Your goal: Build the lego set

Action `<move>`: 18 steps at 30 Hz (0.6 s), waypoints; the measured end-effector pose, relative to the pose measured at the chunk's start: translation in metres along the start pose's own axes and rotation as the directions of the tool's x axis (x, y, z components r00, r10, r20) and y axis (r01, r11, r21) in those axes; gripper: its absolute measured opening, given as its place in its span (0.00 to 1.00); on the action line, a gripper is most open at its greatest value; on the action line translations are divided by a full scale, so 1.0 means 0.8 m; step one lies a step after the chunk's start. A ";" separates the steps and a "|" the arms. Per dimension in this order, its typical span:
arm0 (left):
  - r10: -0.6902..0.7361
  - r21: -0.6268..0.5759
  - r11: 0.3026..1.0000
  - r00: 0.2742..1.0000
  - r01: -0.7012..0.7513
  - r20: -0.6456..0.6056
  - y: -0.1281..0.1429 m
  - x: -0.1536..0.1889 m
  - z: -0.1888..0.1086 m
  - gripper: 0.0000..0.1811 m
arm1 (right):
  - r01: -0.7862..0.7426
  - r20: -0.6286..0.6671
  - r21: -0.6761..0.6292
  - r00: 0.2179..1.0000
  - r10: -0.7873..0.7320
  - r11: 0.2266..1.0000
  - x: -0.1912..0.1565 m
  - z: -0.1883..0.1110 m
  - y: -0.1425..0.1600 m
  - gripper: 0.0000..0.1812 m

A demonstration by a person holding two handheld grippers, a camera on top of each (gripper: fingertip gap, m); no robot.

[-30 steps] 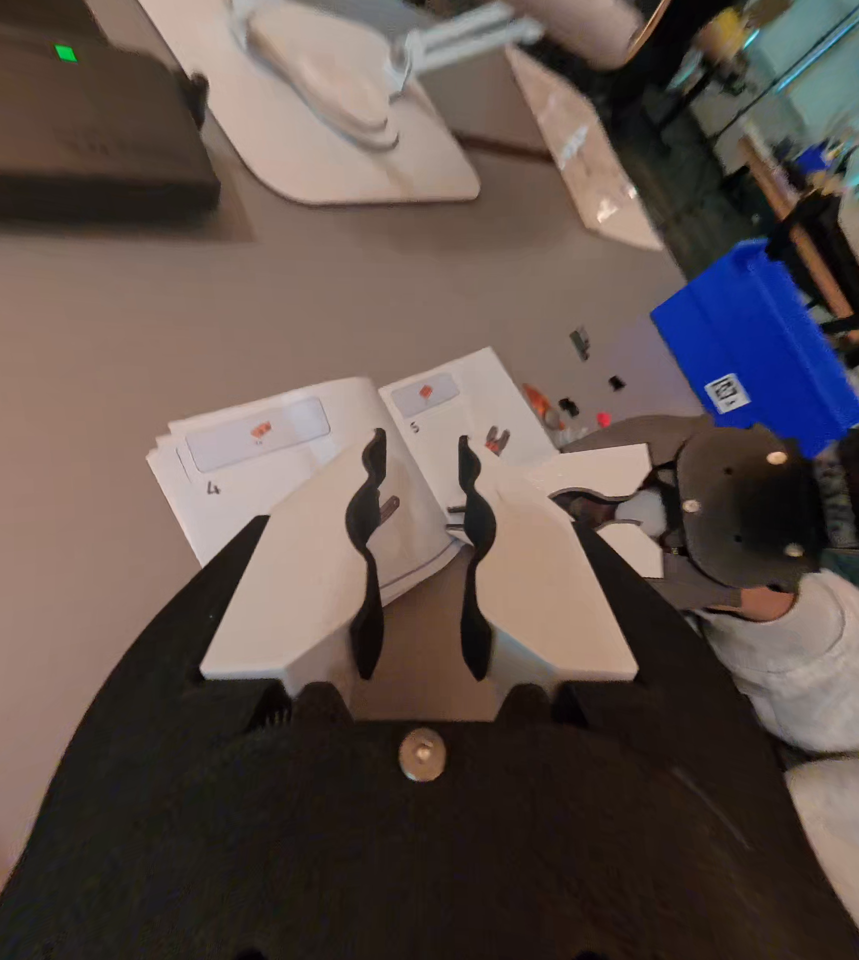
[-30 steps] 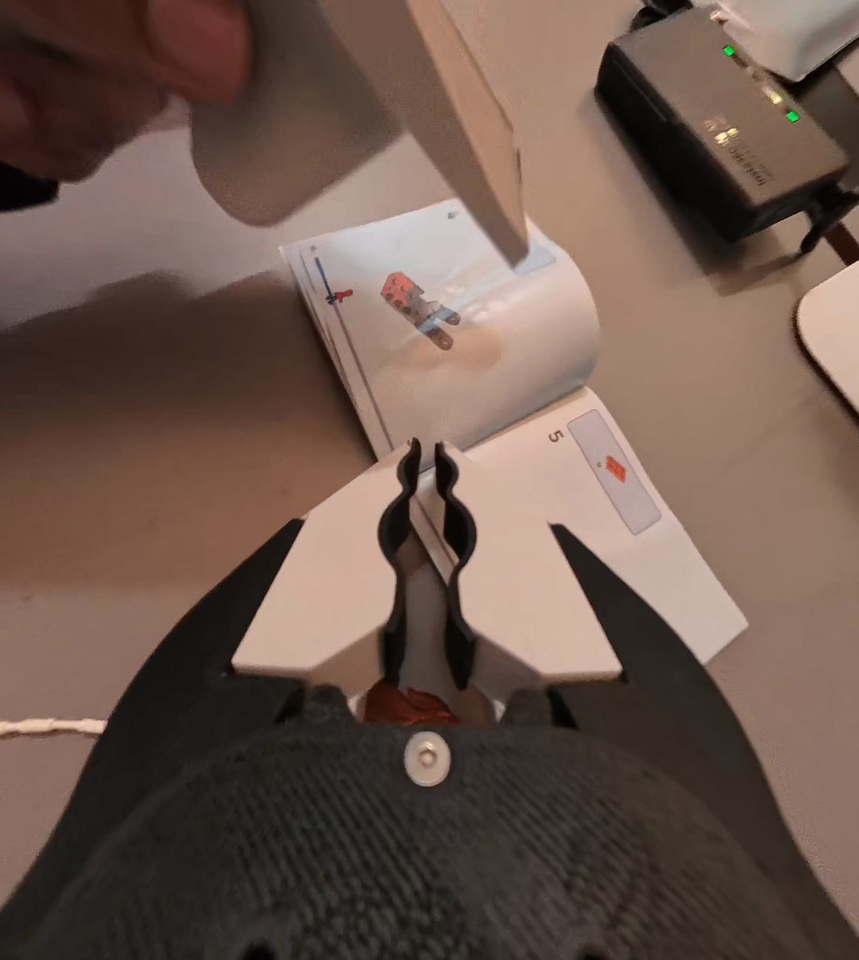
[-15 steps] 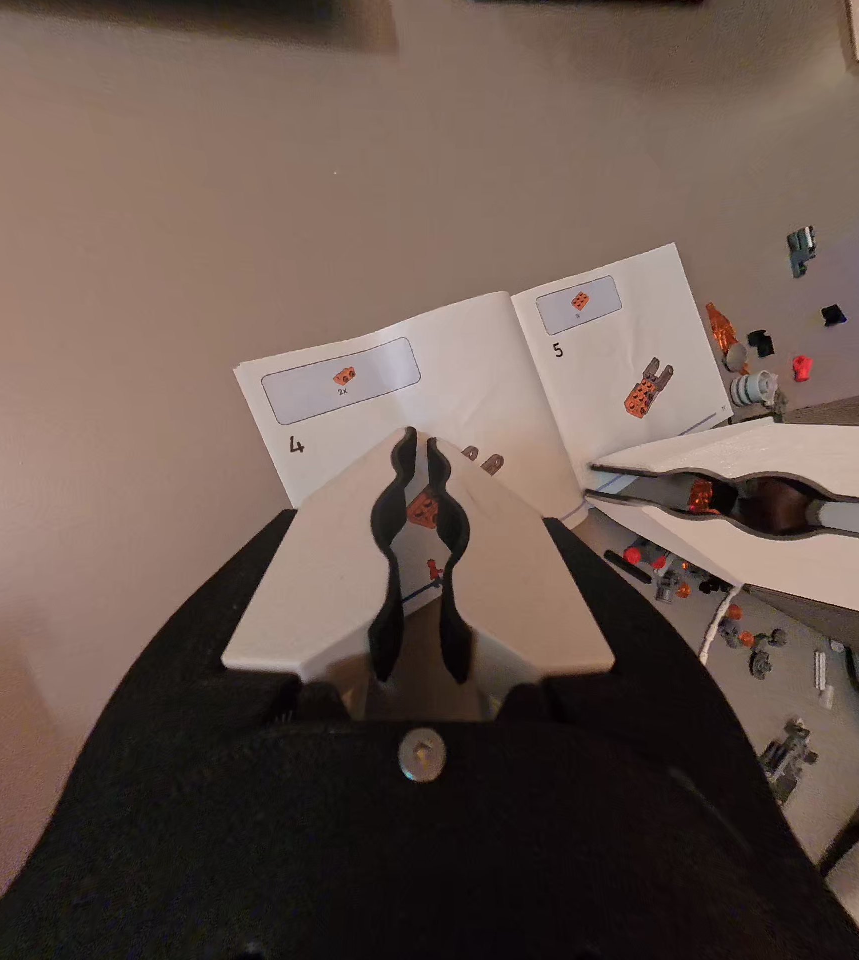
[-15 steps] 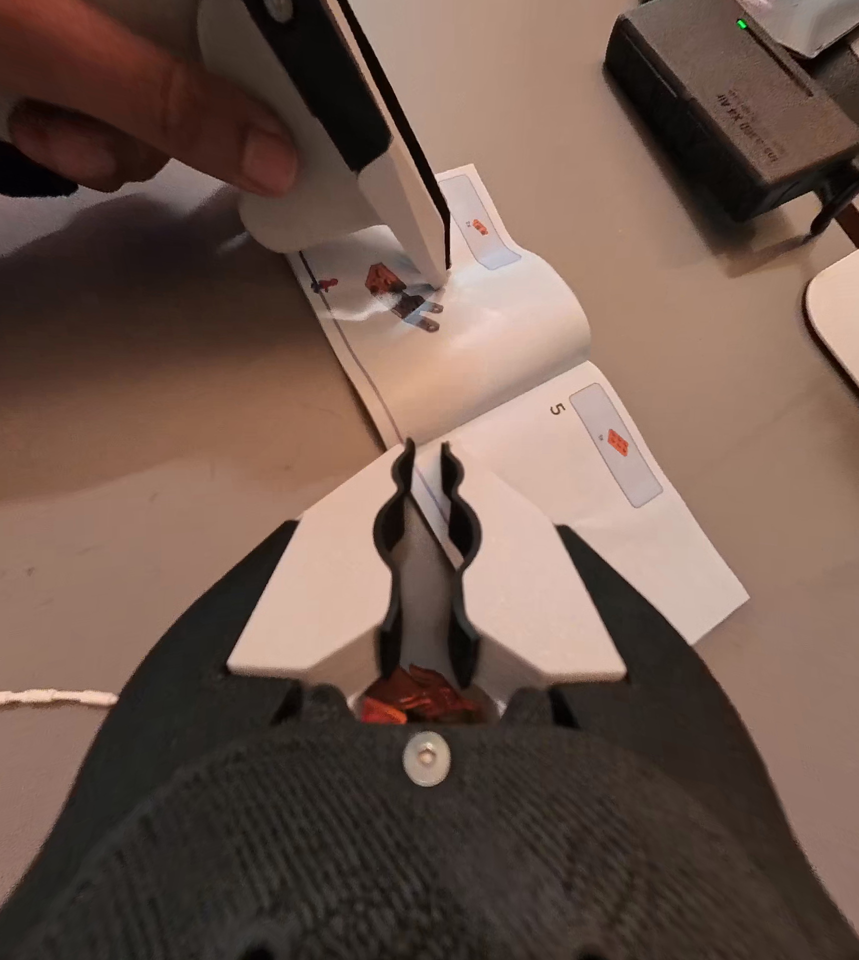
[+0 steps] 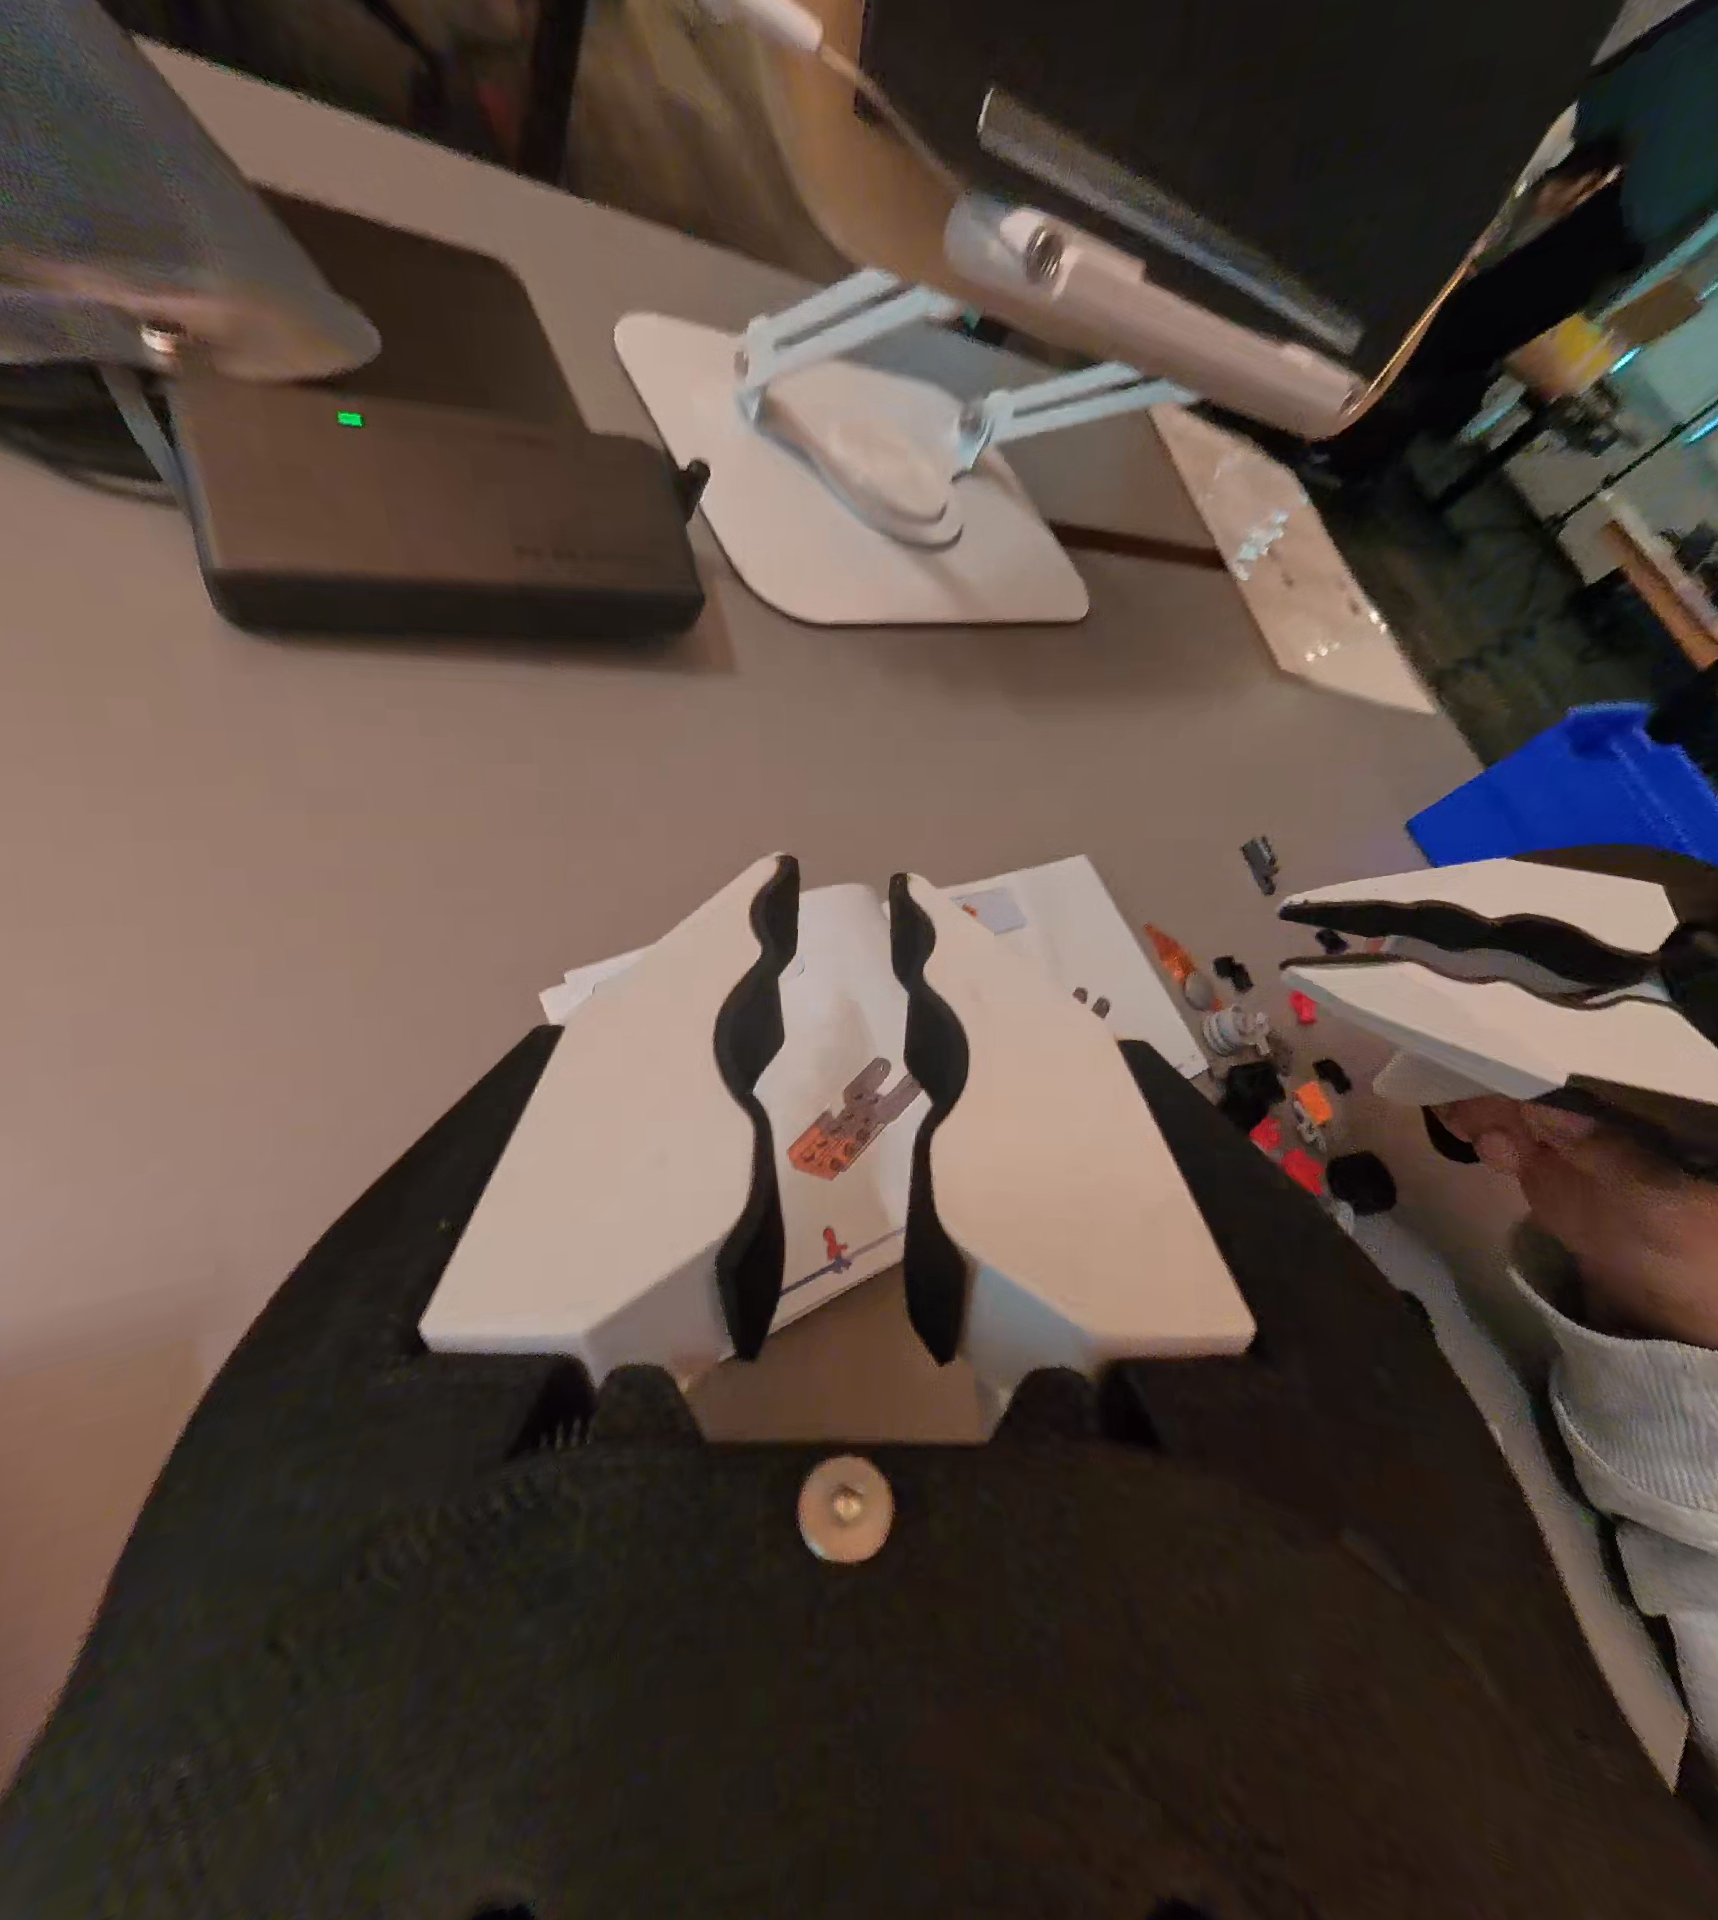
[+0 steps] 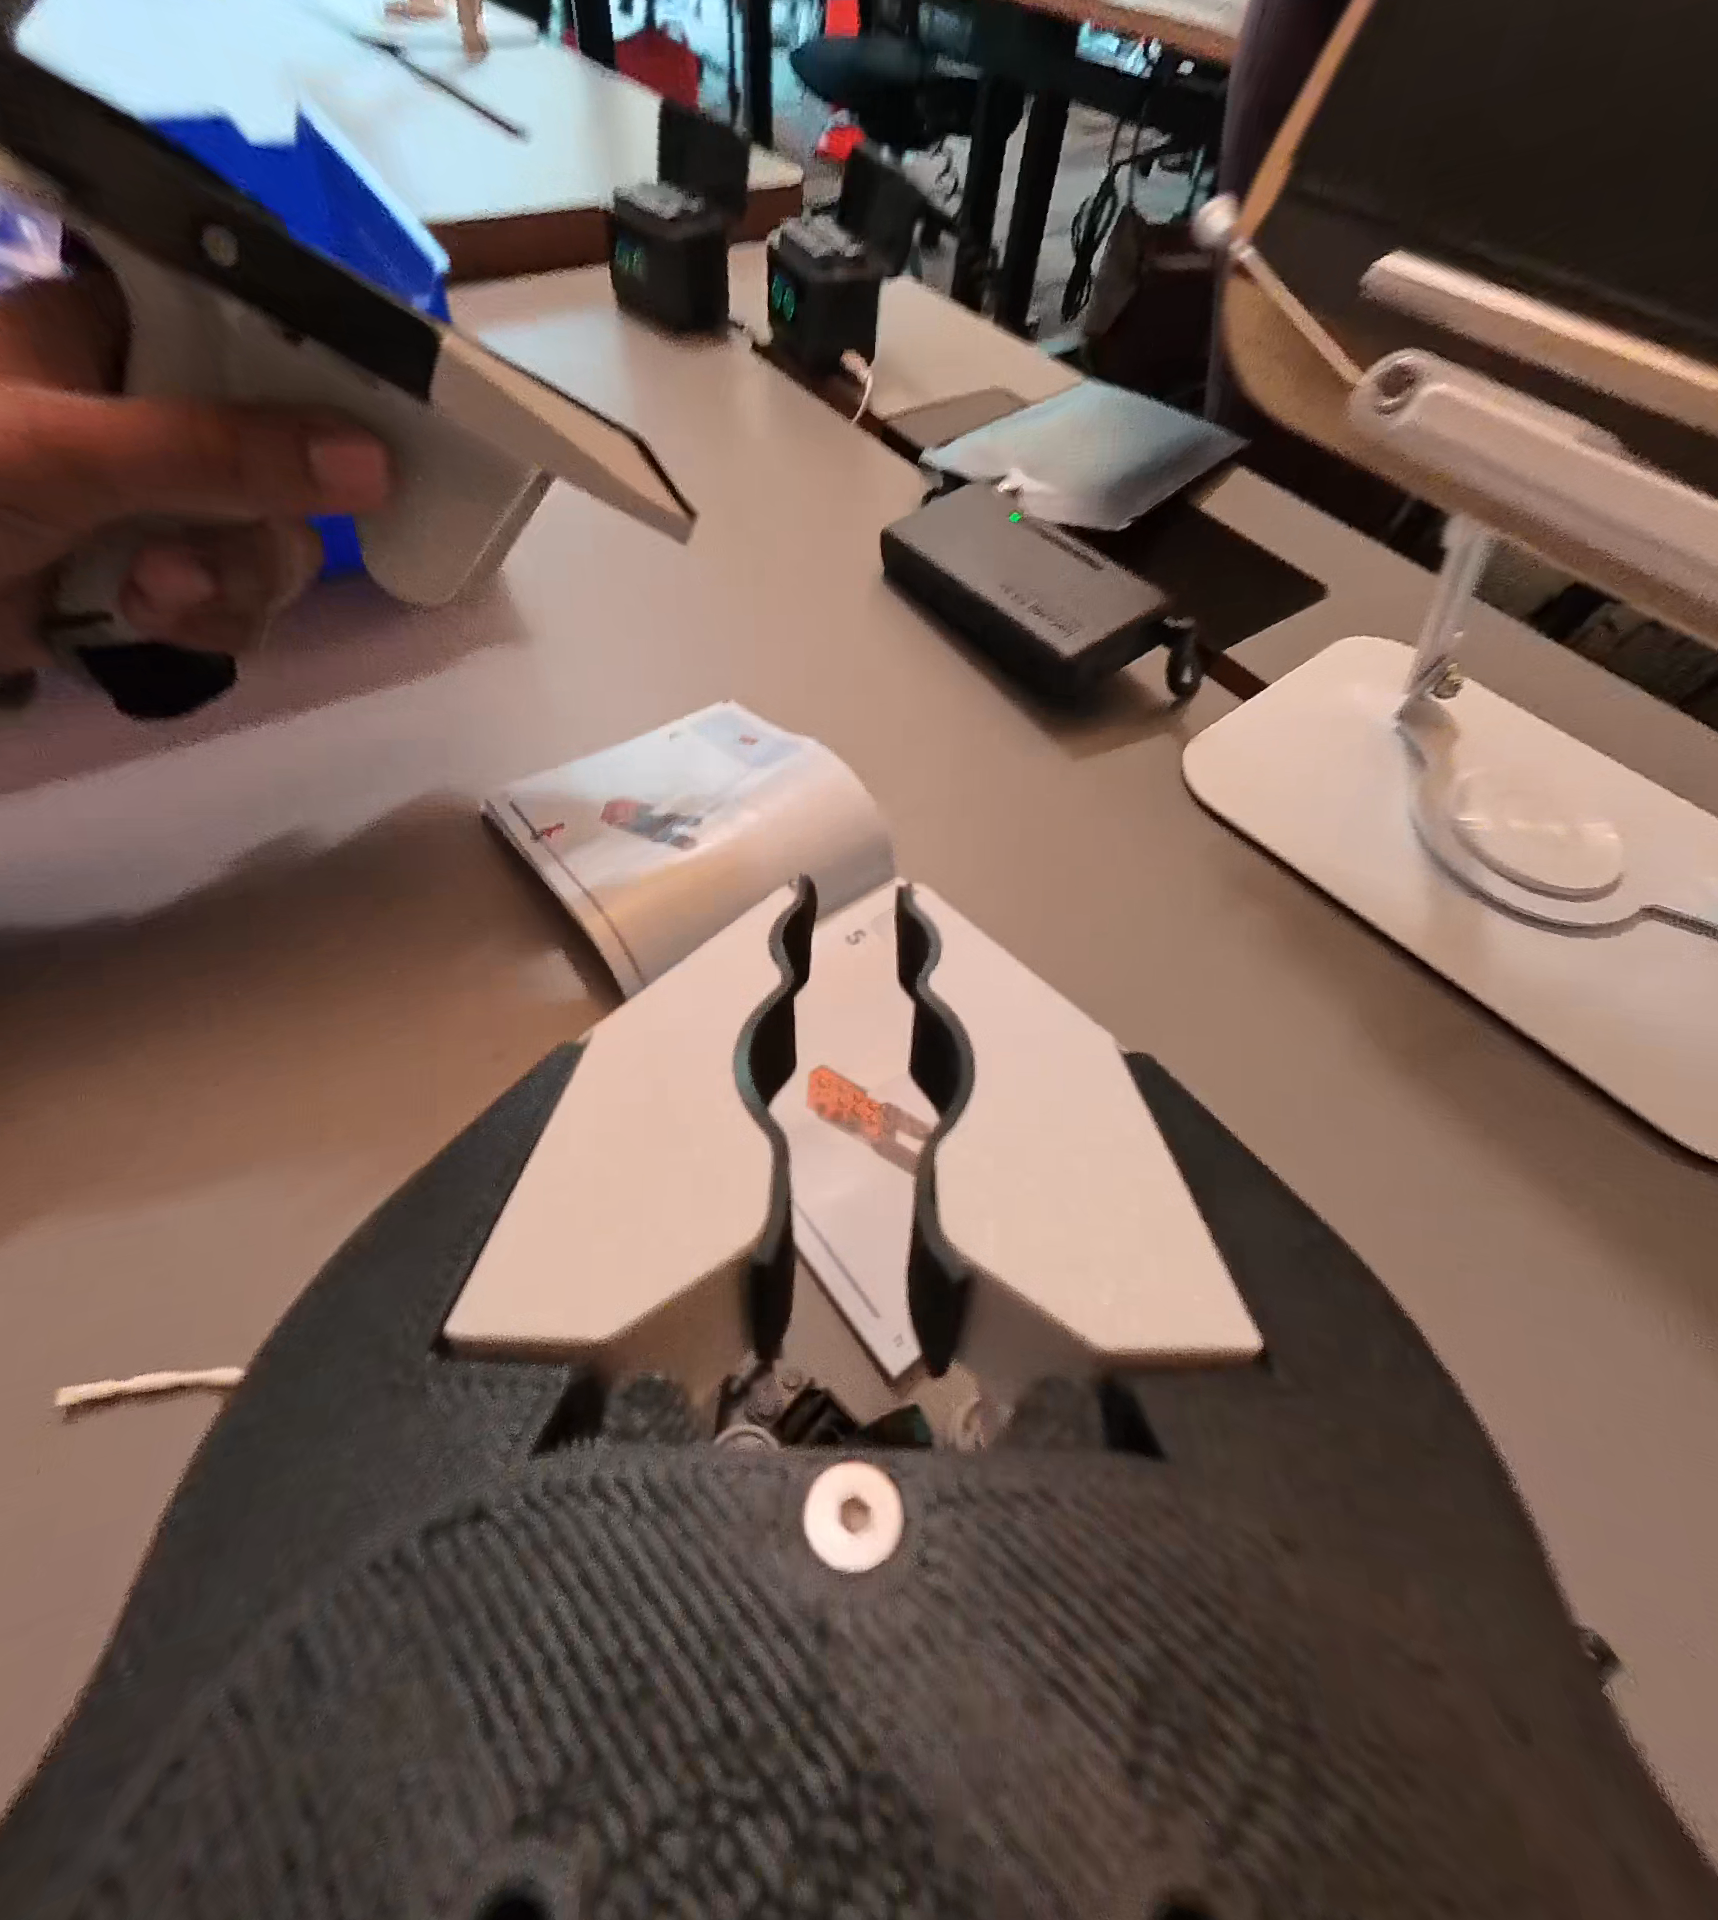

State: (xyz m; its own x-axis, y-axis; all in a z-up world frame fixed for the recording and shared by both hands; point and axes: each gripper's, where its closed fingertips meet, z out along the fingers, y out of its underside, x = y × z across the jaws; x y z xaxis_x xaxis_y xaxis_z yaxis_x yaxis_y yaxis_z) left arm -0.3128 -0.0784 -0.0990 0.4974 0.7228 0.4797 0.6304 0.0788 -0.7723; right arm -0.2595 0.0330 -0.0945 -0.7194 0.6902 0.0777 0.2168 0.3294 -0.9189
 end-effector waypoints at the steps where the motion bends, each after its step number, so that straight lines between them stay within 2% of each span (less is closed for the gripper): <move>1: 0.004 0.021 1.000 1.000 -0.004 -0.009 -0.004 0.002 -0.002 0.10 | -0.019 -0.003 0.023 1.000 0.019 1.000 0.006 -0.005 -0.004 0.08; 8: 0.039 0.074 0.997 0.991 -0.030 -0.127 -0.009 0.036 0.003 0.11 | -0.082 -0.046 0.140 0.995 0.089 0.987 0.041 -0.043 -0.031 0.07; 18: 0.189 0.123 0.977 0.972 -0.173 -0.136 -0.009 0.060 0.006 0.15 | -0.042 -0.095 0.215 0.993 0.063 0.976 0.048 -0.081 -0.055 0.06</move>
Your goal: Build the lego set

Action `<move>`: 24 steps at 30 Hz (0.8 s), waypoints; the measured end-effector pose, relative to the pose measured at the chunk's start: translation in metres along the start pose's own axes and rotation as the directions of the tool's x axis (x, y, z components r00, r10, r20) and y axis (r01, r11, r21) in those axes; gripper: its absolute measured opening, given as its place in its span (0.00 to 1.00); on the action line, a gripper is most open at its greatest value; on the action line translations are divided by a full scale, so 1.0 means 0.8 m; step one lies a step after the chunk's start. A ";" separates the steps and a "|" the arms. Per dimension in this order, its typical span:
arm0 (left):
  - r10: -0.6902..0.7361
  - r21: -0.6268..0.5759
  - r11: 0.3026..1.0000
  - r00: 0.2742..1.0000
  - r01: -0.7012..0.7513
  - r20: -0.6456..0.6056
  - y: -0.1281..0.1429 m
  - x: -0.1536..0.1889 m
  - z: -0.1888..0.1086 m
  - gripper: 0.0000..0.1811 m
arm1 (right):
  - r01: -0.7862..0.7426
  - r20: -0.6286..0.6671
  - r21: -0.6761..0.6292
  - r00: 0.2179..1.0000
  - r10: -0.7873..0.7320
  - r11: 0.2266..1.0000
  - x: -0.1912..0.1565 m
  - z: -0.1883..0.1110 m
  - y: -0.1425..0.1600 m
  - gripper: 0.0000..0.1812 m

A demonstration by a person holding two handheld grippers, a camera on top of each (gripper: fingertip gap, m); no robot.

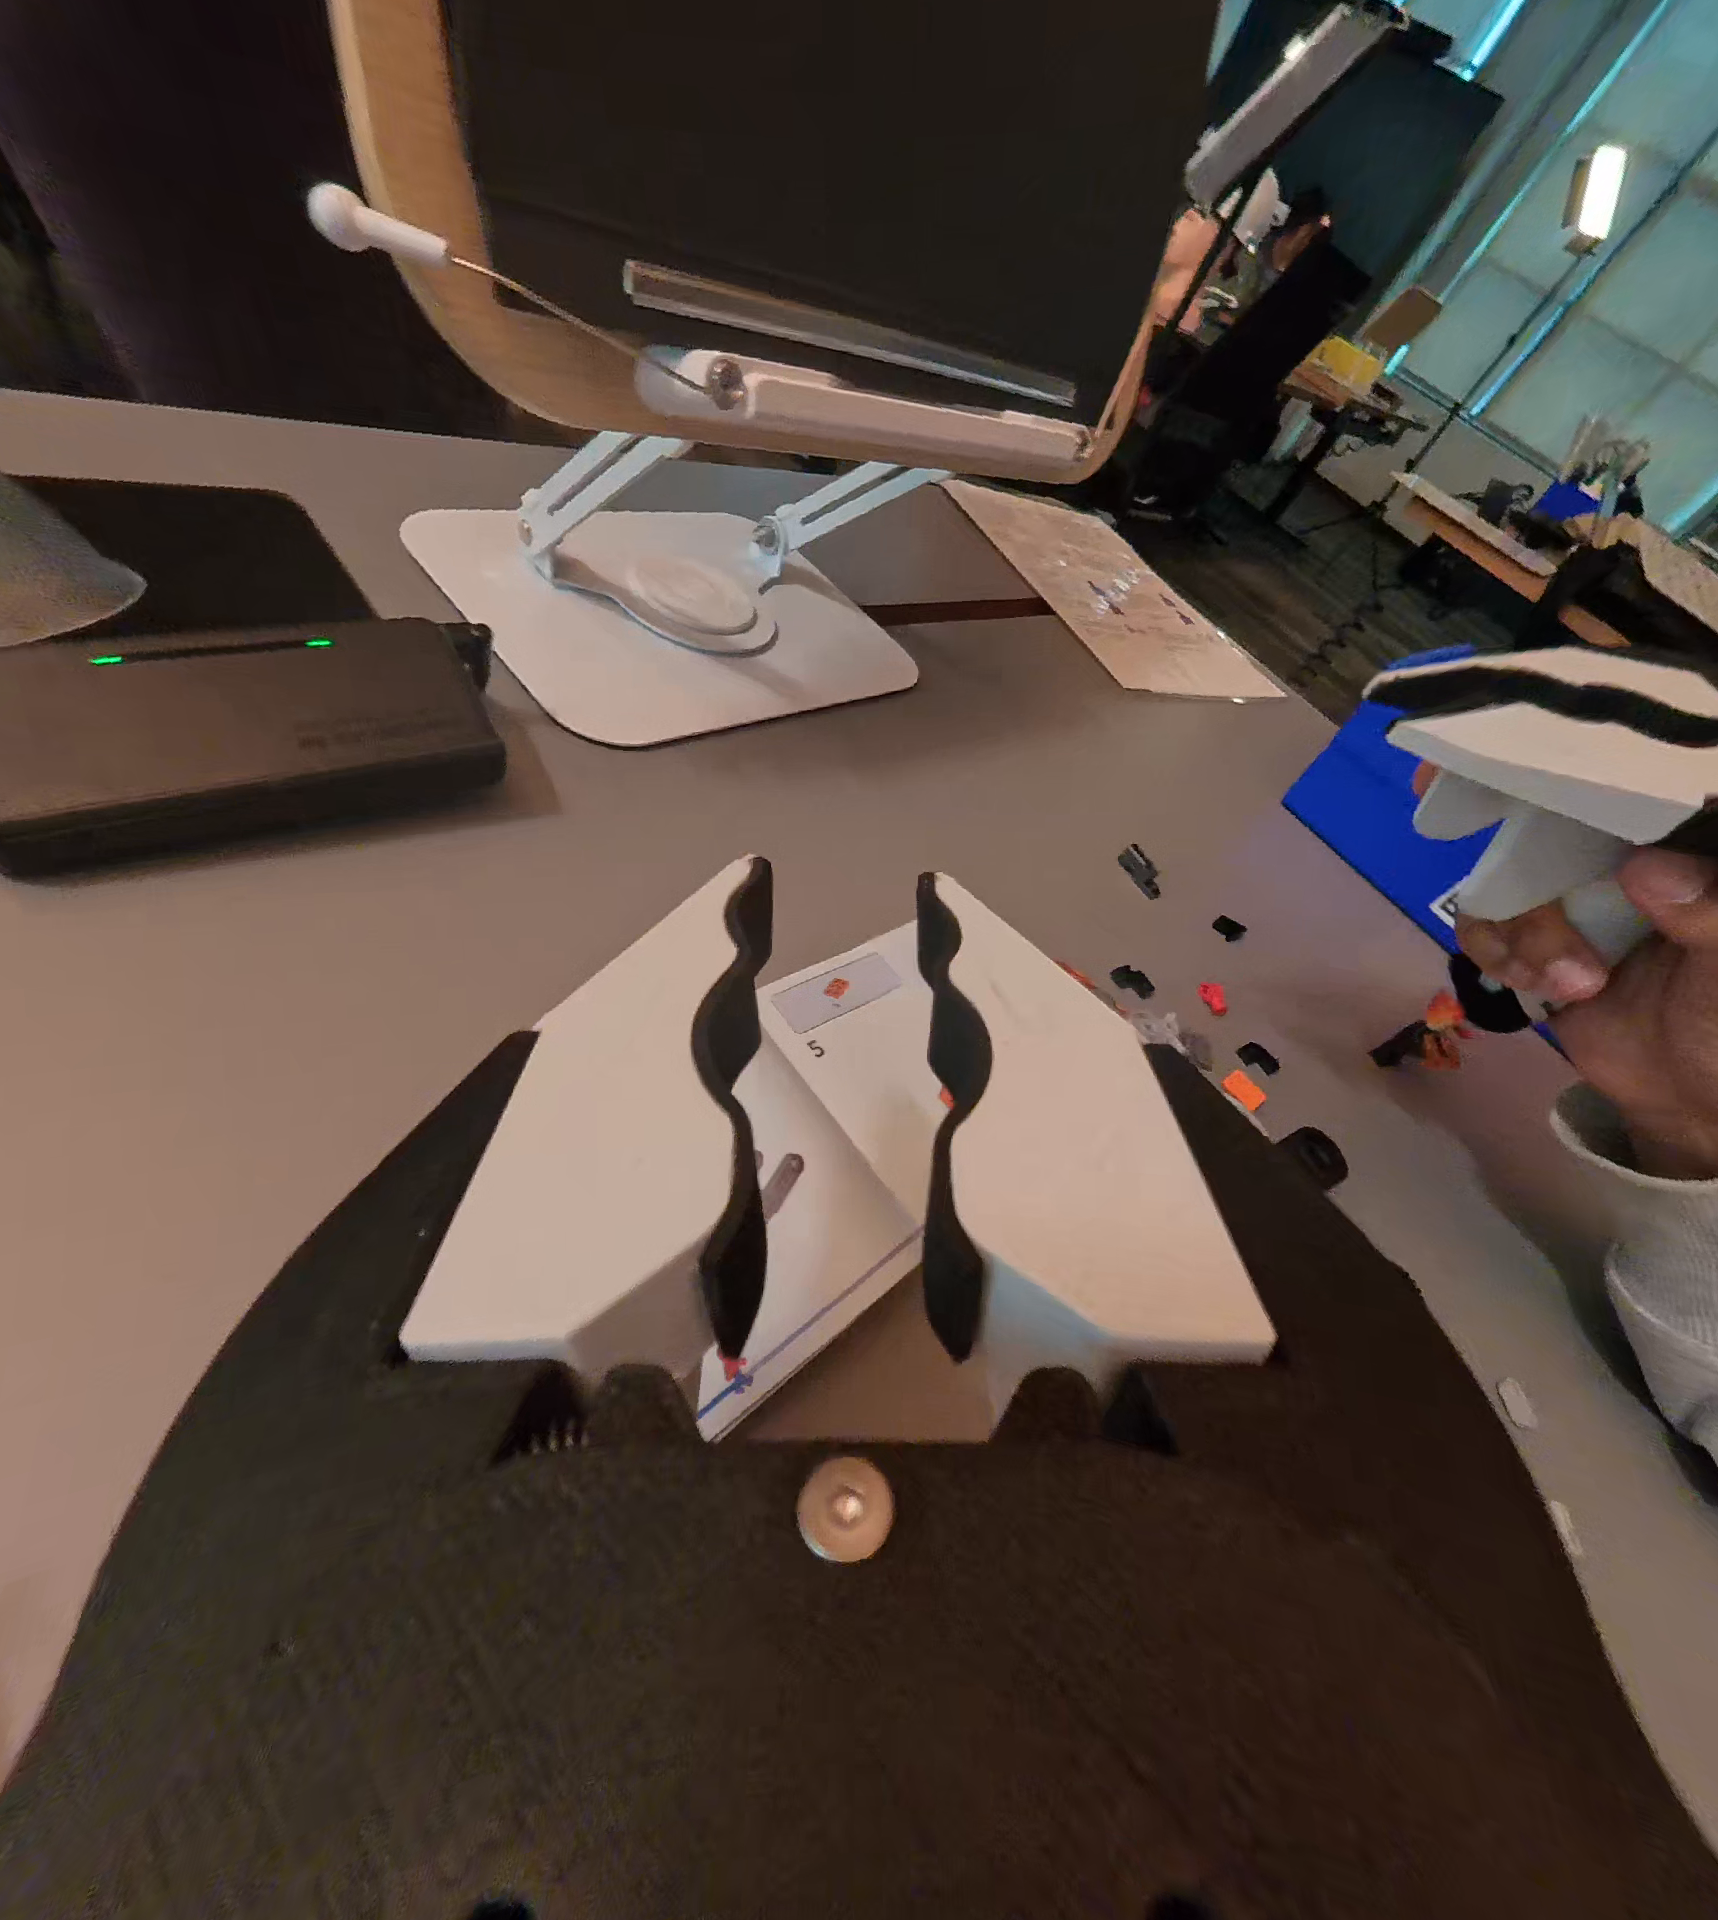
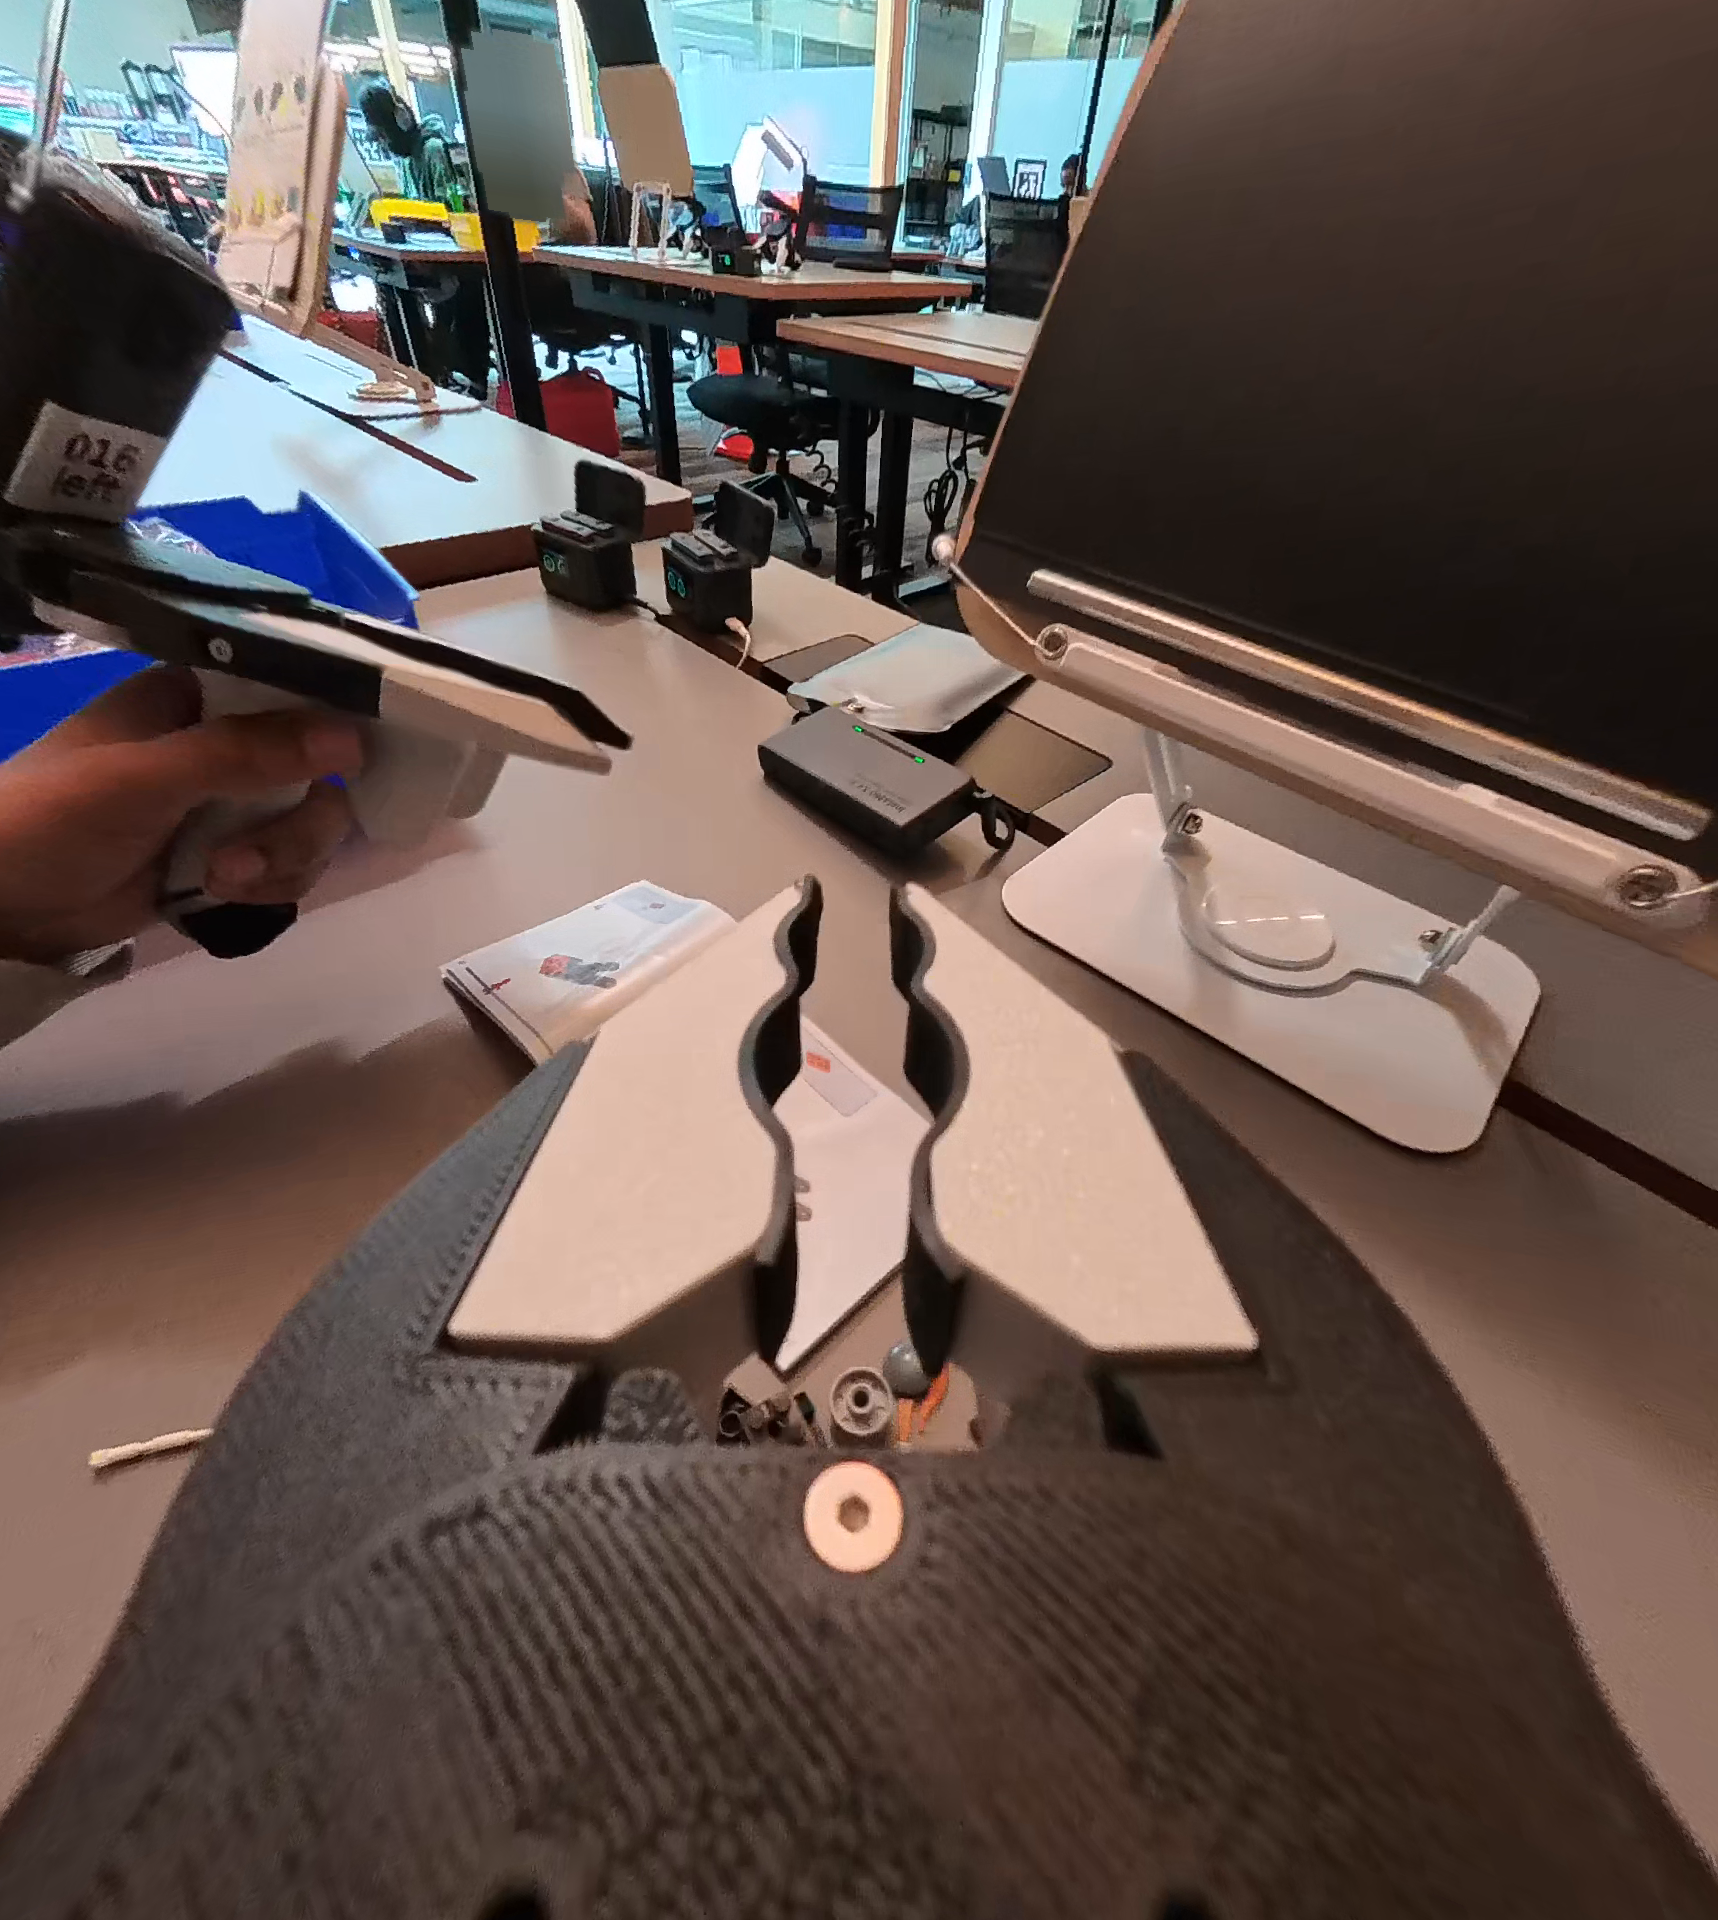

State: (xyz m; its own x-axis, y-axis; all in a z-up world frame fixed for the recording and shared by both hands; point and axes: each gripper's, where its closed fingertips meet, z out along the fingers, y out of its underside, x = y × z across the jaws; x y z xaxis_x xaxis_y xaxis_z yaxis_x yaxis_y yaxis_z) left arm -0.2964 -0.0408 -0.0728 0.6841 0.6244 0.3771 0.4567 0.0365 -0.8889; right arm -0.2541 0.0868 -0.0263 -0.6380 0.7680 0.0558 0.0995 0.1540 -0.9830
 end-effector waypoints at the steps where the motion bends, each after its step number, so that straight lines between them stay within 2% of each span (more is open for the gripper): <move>1: 0.003 -0.006 1.000 1.000 -0.003 -0.016 0.001 0.004 0.001 0.16 | 0.003 -0.002 0.008 1.000 -0.002 1.000 0.000 -0.003 -0.003 0.06; 8: 0.051 -0.032 0.998 0.995 -0.053 -0.083 0.004 0.033 0.003 0.16 | 0.024 -0.016 0.034 1.000 -0.024 0.999 -0.007 -0.029 -0.008 0.07; 13: 0.115 -0.035 0.992 0.990 -0.118 -0.083 0.000 0.050 -0.001 0.16 | -0.037 0.001 0.059 0.999 0.037 0.998 -0.017 -0.057 0.004 0.08; 16: 0.185 0.010 0.983 0.980 -0.184 -0.067 -0.008 0.062 -0.004 0.15 | -0.099 0.055 0.092 0.994 0.094 0.991 -0.021 -0.062 0.016 0.05; 18: 0.226 -0.001 0.974 0.974 -0.226 -0.030 -0.002 0.056 0.000 0.14 | -0.186 0.105 0.067 0.978 0.178 0.980 -0.021 -0.062 0.021 0.06; 20: 0.229 -0.020 0.973 0.973 -0.229 0.011 0.009 0.045 0.006 0.12 | -0.271 0.146 0.110 0.956 0.254 0.956 -0.020 -0.068 0.018 0.06; 22: 0.193 -0.059 0.979 0.981 -0.194 -0.021 0.025 0.049 0.010 0.13 | -0.331 0.171 0.126 0.936 0.308 0.935 -0.019 -0.075 0.020 0.08; 24: 0.172 -0.083 0.981 0.983 -0.177 -0.066 0.039 0.061 0.010 0.13 | -0.309 0.143 0.108 0.946 0.292 0.945 -0.016 -0.076 0.029 0.07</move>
State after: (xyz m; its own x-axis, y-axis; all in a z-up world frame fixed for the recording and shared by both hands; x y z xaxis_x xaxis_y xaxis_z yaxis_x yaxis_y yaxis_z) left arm -0.2533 -0.0033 -0.0845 0.7886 0.5682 0.2351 0.3737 -0.1393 -0.9170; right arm -0.1974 0.1183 -0.0390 -0.6834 0.6822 -0.2598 0.2088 -0.1583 -0.9651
